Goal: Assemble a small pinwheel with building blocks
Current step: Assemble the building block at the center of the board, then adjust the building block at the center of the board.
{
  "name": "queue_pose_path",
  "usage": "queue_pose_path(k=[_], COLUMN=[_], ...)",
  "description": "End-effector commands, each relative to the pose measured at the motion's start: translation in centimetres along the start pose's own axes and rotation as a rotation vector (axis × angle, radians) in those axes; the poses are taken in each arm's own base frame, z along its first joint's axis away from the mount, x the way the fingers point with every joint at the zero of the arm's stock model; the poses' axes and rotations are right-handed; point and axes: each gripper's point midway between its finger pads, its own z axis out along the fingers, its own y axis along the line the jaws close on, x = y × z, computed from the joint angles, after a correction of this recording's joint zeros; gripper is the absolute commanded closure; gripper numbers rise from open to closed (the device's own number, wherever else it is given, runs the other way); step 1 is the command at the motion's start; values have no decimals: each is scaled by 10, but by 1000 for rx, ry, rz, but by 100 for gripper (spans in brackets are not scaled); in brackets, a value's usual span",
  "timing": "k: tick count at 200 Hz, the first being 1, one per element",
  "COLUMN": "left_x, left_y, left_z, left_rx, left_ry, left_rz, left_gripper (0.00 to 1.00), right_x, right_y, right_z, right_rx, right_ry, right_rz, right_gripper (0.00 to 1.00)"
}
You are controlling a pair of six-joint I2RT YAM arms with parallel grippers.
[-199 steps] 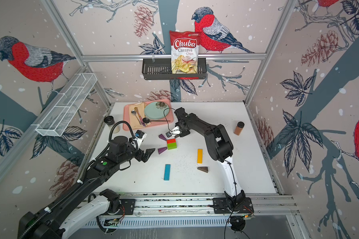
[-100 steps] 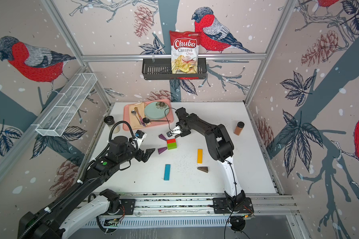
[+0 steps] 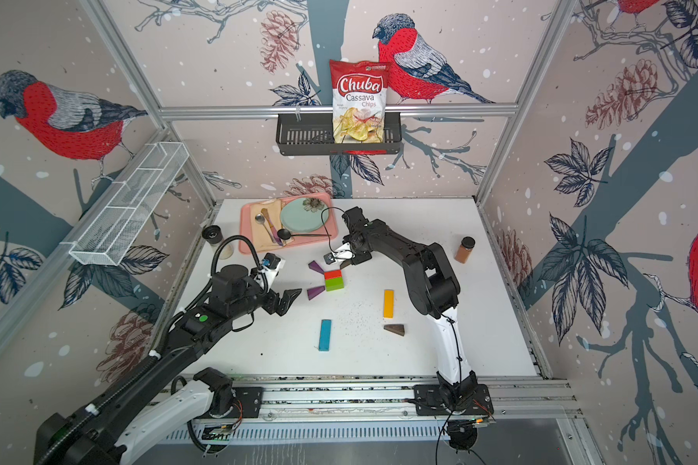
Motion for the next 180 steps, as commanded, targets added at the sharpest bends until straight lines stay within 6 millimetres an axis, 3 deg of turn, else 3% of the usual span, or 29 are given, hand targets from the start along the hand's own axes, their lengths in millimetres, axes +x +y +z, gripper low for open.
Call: queue_pose_path(k=[1, 45, 68, 84, 111, 130, 157, 180], left_x=[-5, -7, -9, -9, -8, -7, -7, -7], left_y=[-1, -2, -2, -2, -1, 0, 0, 0], left_z=[-1, -3, -3, -3, -3, -3, -2, -2], left_rx=[7, 12, 13, 12, 6, 0, 0, -3], left_ry=[-19, -30, -35, -36, -33, -30, -27, -26], left_rz=[19, 18, 21, 20, 19, 19, 21, 21], left_gripper=[3, 3, 3, 4, 3, 3, 3, 4], right_x=[-9, -18, 15, 42, 45, 37, 34, 32], right_y=[-4, -8, -37, -51, -65, -64, -44, -33], right_z=[-16, -52, -40, -32, -39, -35, -8, -1], right_rx=[18, 108, 276, 346, 430, 381, 228, 173], right_ry=[-48, -105, 63, 172, 96, 1, 23, 26], right_rz=[53, 211, 474, 643, 831, 931, 981, 1016], right_gripper=[52, 52, 56, 71, 70, 70, 72, 72])
